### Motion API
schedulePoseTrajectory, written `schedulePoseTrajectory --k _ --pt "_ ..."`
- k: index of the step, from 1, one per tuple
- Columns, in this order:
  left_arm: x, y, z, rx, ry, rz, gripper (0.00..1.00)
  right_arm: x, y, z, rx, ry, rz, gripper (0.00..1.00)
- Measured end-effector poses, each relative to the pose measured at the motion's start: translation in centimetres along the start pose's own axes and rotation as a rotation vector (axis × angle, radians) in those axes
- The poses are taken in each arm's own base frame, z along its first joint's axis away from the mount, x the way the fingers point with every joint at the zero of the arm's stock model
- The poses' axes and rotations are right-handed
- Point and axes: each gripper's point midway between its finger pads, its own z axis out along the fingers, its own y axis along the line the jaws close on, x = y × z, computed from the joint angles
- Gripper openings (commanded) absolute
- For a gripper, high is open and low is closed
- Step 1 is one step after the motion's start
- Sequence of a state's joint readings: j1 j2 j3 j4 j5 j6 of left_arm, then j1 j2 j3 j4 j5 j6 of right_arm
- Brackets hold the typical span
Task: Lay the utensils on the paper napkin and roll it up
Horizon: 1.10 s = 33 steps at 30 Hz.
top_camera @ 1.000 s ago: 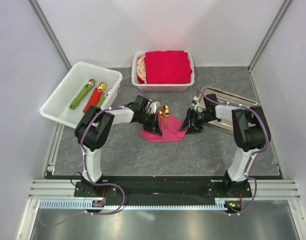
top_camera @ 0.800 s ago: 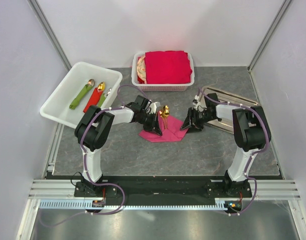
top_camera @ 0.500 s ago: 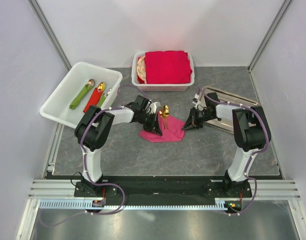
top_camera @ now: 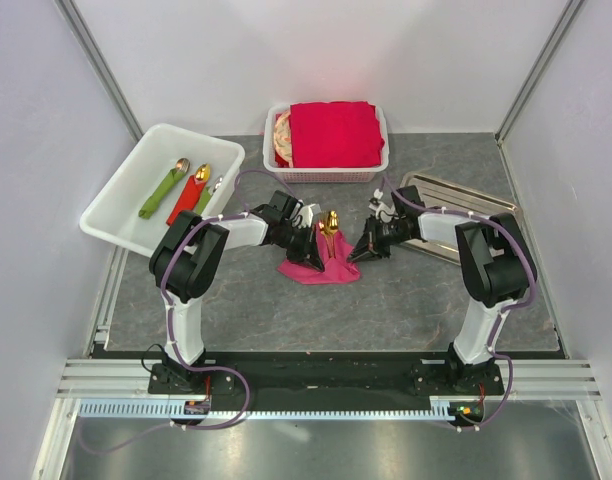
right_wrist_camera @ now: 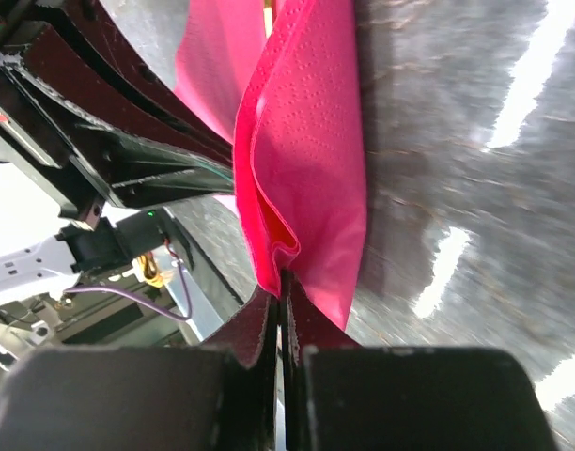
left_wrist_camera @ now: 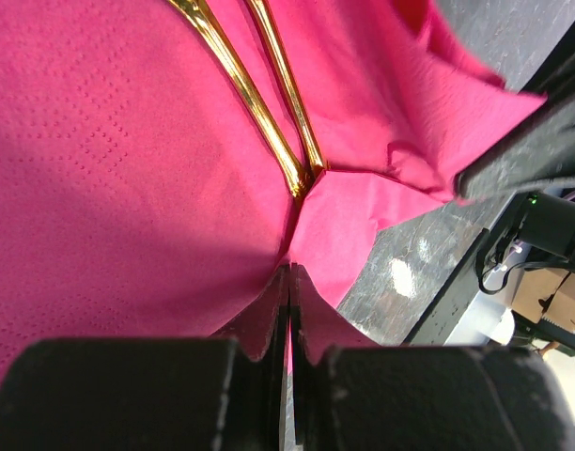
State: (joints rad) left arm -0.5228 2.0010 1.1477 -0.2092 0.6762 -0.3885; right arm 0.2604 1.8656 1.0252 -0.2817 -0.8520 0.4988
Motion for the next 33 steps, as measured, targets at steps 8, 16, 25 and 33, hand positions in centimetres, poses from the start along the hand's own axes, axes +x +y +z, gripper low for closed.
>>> schedulePoseTrajectory --k 8,16,25,33 --pt "0.0 0.0 0.0 0.003 0.001 0.000 0.05 0.8 2.0 2.6 -0.044 0.017 0.033 0.00" --pt "0.0 0.0 0.0 0.004 0.002 0.000 0.05 0.8 2.9 4.7 -0.077 0.018 0.075 0.00" --pt "0.0 0.0 0.0 0.005 0.002 -0.001 0.05 1.1 2.5 6.3 -0.093 0.020 0.127 0.00" --pt "-0.1 0.2 -0.1 0.003 0.001 -0.008 0.05 1.0 2.6 6.8 -0.112 0.021 0.144 0.00"
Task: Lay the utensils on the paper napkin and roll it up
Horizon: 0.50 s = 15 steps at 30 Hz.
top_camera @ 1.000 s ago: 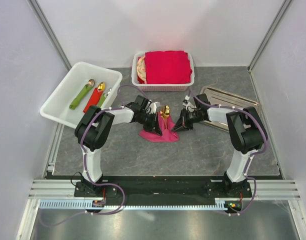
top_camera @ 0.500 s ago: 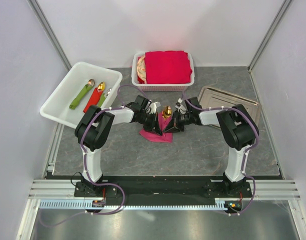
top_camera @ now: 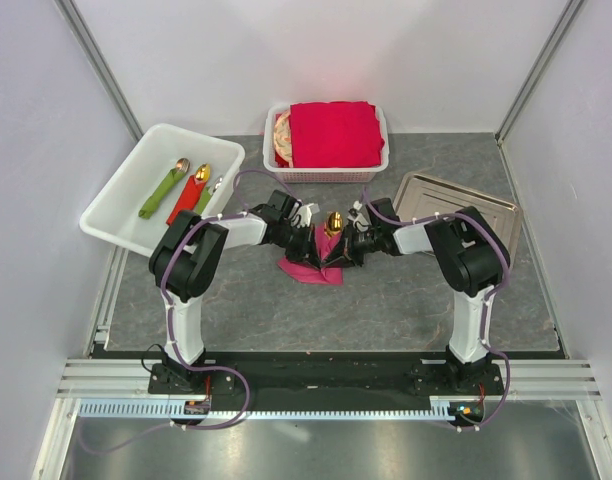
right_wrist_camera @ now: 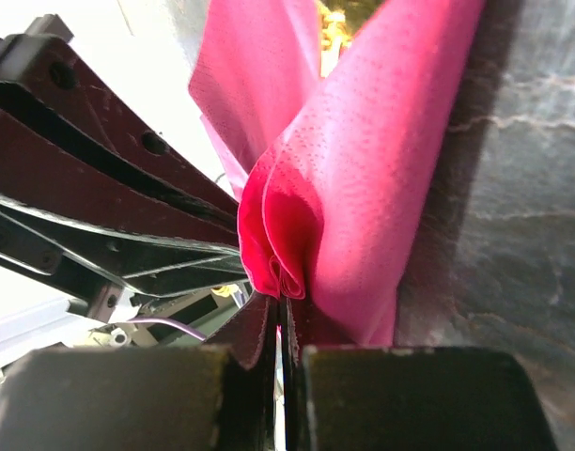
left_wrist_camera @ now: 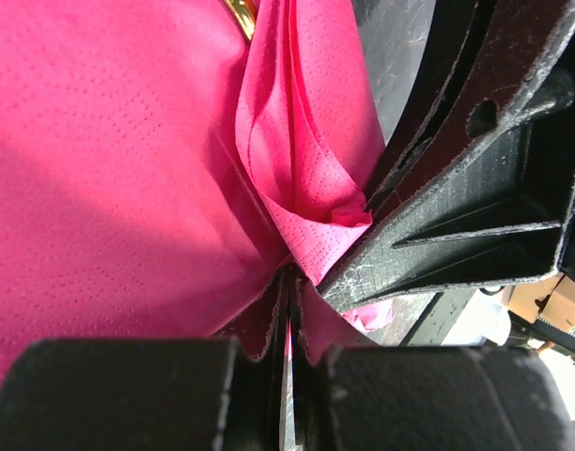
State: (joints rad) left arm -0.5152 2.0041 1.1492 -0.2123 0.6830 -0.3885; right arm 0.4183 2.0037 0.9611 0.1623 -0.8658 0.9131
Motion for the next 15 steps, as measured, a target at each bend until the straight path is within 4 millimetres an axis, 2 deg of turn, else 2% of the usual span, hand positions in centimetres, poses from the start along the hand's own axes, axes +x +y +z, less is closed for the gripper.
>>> schedulePoseTrajectory --k 8,15 --pt "0.0 0.4 -0.7 -0.011 -0.017 -0.007 0.08 0.4 -1.5 0.4 0.025 0.024 0.008 0.00" --pt "0.3 0.6 -2.6 -0.030 -0.057 -0.014 0.12 0.3 -1.6 0.5 0.043 0.026 -0.021 0.00"
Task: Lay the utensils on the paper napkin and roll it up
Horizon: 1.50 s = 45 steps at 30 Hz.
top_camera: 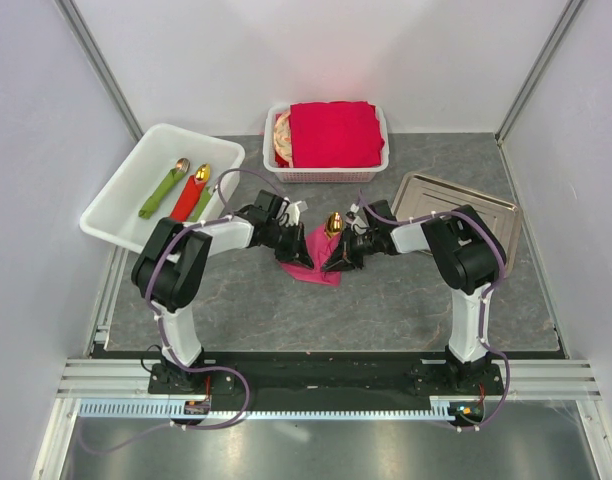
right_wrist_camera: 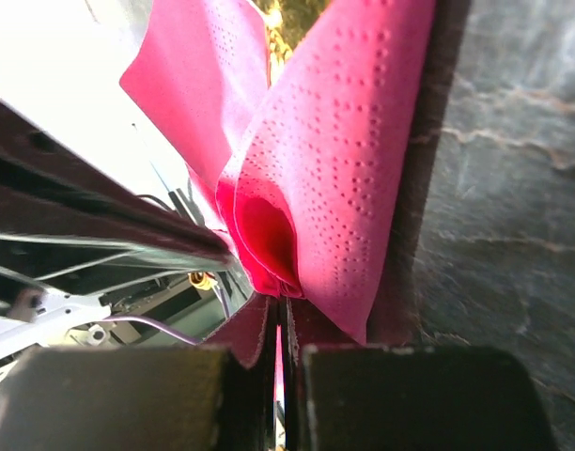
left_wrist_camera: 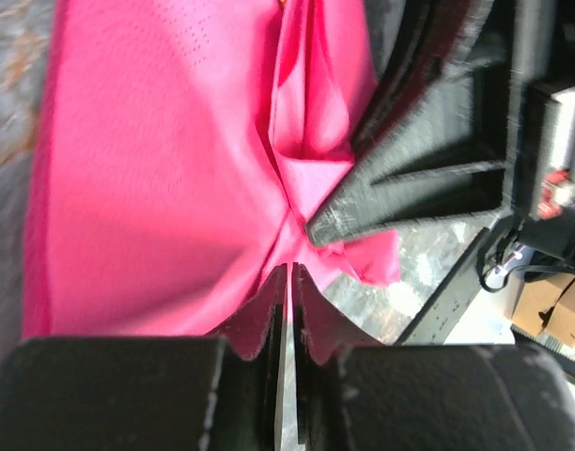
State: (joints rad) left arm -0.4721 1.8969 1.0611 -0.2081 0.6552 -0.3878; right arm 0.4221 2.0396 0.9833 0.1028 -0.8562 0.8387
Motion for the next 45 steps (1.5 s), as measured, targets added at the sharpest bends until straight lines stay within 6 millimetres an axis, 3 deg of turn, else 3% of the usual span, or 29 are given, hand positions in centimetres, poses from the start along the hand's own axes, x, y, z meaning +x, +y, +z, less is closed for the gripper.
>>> schedulePoseTrajectory --k 6,11,25,34,45 --pt "-0.2 -0.7 -1.4 0.010 -0.032 0.013 0.12 -0.1 -0.1 -0.1 0.018 0.007 -0.031 0.00" --pt "1.1 -0.3 -1.1 0.013 -0.004 -0.012 0.13 0.1 -0.3 -0.4 0.053 0.036 -0.089 0.00" --pt "2.2 -2.5 0.9 0.077 0.037 -0.007 0.12 0.9 -1.3 -1.8 0.127 0.130 -0.225 0.00" --pt "3.4 -1.9 2.4 0.073 0.082 -0.055 0.02 1.1 -1.4 -2.0 0.136 0.137 -0.190 0.00" --pt "3.4 -2.1 2.7 0.091 0.100 -0.090 0.02 0.6 -0.8 -1.8 0.133 0.082 -0.085 0.01"
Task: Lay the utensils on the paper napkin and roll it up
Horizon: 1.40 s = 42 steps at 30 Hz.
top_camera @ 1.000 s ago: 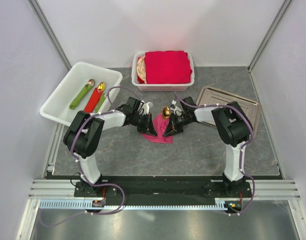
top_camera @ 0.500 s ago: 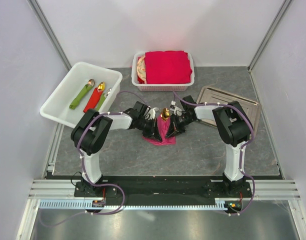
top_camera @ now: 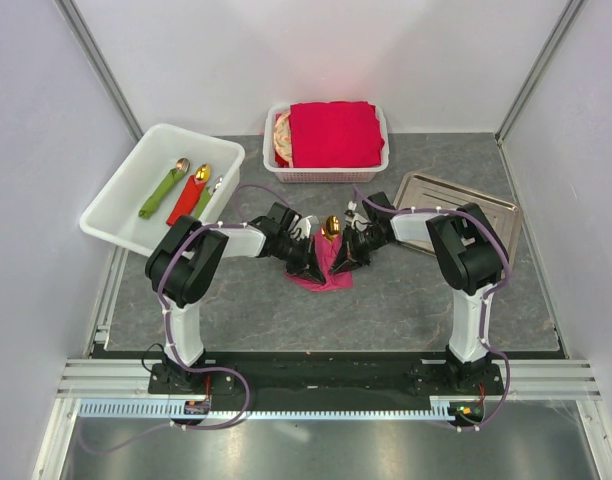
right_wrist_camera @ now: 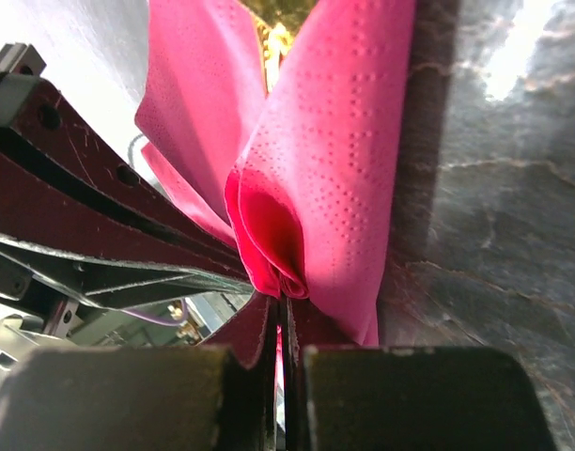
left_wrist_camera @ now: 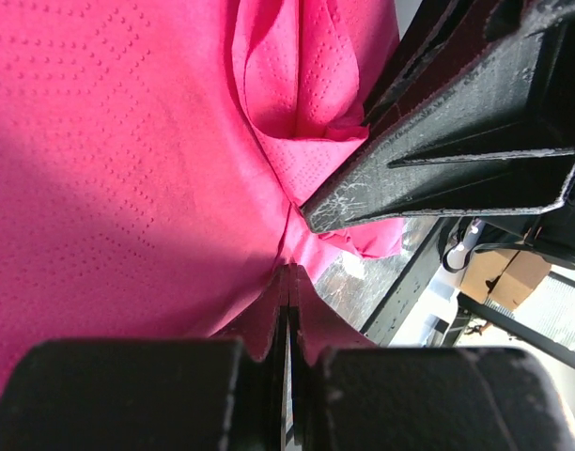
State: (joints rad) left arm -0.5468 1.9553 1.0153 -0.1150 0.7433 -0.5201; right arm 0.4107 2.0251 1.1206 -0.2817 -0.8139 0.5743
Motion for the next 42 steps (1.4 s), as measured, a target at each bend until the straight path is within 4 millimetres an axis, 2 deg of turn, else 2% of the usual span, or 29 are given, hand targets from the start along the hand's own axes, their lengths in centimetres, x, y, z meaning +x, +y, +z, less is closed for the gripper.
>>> schedulePoseTrajectory --k 11,16,22,23,25,28,31,34,37,42 --pt "0.0 -0.1 0.1 0.008 0.008 -0.007 0.02 -0.1 0.7 0.6 -0.032 -0.015 0.034 0.01" --pt "0.1 -0.1 0.2 0.014 0.013 -0.009 0.02 0.1 0.4 0.9 -0.034 -0.012 0.034 0.04" --pt "0.2 -0.2 0.1 0.022 0.005 0.001 0.02 0.3 0.5 1.1 -0.067 0.010 0.034 0.23" --pt "0.3 -0.2 -0.1 0.025 -0.007 0.013 0.02 0.3 0.6 1.1 -0.075 0.011 0.030 0.30" --pt "0.8 -0.5 -0.7 0.032 -0.027 0.032 0.06 0.3 0.9 1.1 -0.092 0.018 0.024 0.37" --pt "1.3 -1.5 -2.6 0.048 -0.070 0.056 0.13 0.3 1.3 1.1 -0.109 0.023 0.017 0.39" --pt "-0.7 -3.0 -4.8 0.079 -0.162 0.085 0.20 0.3 1.4 1.1 -0.115 0.024 0.011 0.32" --pt "-3.4 -3.1 -6.3 0.066 -0.241 0.082 0.28 0.3 1.2 1.1 -0.107 0.023 0.013 0.33" --pt "-5.9 -3.5 -6.9 0.051 -0.294 0.080 0.33 0.3 1.1 1.1 -0.106 0.023 0.007 0.34" --pt "-9.3 -4.1 -6.4 0.027 -0.326 0.084 0.34 0.4 1.2 1.1 -0.110 0.024 0.002 0.37"
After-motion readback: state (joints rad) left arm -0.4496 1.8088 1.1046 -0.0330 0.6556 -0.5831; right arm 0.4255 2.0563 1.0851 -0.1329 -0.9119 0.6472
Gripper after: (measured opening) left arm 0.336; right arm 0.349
